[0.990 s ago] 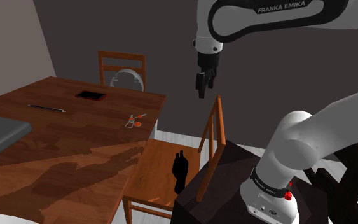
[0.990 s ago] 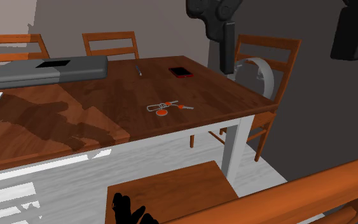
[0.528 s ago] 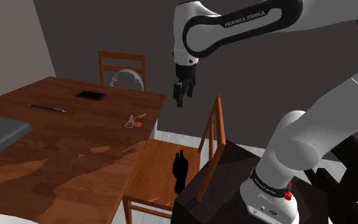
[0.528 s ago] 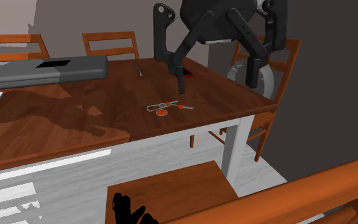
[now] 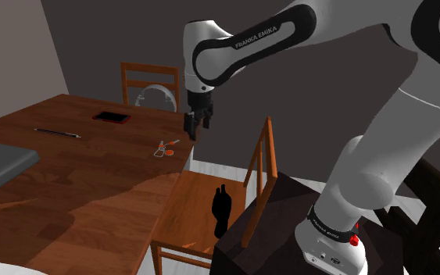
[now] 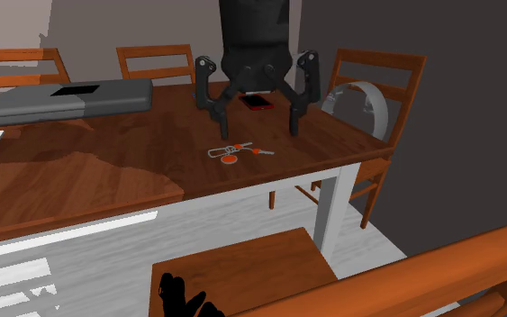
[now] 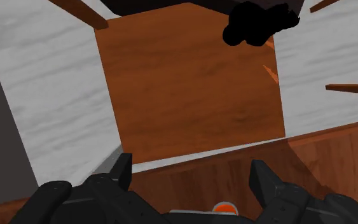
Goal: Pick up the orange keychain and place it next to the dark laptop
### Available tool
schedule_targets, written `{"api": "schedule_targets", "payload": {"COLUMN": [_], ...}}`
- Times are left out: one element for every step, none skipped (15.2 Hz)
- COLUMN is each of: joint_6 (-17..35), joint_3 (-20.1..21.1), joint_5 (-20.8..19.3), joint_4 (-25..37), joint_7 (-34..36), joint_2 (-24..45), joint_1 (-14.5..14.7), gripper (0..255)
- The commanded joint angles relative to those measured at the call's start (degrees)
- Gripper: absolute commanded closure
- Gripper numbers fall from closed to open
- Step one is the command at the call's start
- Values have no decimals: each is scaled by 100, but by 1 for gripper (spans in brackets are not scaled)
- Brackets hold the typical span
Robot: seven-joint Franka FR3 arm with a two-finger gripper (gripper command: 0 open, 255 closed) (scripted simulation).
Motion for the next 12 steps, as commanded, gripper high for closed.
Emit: {"api": "schedule_targets", "payload": {"joint_6": [200, 284, 362, 434, 500, 559, 613, 624, 695, 766, 837, 907], "joint_3": [75, 105, 135, 163, 190, 214, 237, 241, 239, 236, 234, 232], "joint_5": [-5, -13, -23, -37, -54, -72, -94, -99, -110, -121, -133, -146], "joint_4": [274, 409, 550, 697, 851, 1011, 1178, 1218, 1183, 1149, 1116, 1085], "joint_7": [77, 107, 138, 169, 199, 230, 260, 267, 274, 282, 290, 299], "joint_2": [426, 623, 820, 1017, 1214, 1411, 1609, 1655, 1692, 1730, 1769, 1809], "joint_1": [52, 78, 104, 131, 160, 190, 222, 232, 234, 235, 237, 240], "gripper": [0, 0, 0, 0, 0, 0, 0, 0, 0, 0, 0, 0]}}
